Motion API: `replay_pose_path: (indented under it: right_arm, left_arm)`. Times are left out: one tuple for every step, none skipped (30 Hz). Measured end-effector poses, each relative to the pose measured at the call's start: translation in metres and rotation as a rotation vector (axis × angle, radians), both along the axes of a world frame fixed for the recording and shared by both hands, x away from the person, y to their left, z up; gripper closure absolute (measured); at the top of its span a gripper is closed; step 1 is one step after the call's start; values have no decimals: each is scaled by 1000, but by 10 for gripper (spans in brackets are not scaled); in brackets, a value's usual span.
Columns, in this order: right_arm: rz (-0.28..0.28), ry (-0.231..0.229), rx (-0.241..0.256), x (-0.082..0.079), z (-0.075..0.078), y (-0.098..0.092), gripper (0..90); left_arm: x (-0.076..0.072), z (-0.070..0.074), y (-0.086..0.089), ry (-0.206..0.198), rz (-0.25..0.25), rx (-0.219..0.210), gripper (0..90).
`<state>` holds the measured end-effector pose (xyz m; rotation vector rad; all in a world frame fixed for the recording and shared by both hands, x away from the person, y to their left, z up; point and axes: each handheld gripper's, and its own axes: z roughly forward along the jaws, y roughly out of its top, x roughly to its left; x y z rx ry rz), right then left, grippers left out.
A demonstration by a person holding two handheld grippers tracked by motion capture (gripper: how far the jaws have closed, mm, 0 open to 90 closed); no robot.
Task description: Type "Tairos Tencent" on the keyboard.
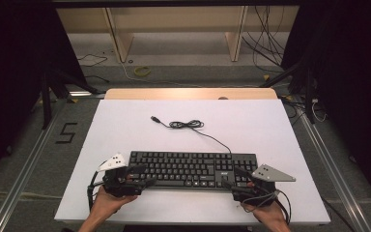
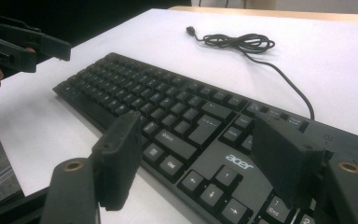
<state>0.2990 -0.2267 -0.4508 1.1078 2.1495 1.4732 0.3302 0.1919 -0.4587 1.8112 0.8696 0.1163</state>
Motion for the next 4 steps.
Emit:
replay_pose_path:
  right_arm:
    - [1, 0, 0, 0, 0, 0, 344]
    - [1, -1, 0, 0, 0, 0, 344]
    - [0, -1, 0, 0, 0, 0, 344]
    - [0, -1, 0, 0, 0, 0, 344]
  left_arm:
    - [0, 0, 0, 1, 0, 1, 272]
    - [0, 0, 0, 0, 0, 3, 272]
    - [0, 0, 0, -1, 1, 3, 272]
    - [0, 0, 0, -1, 3, 2, 271]
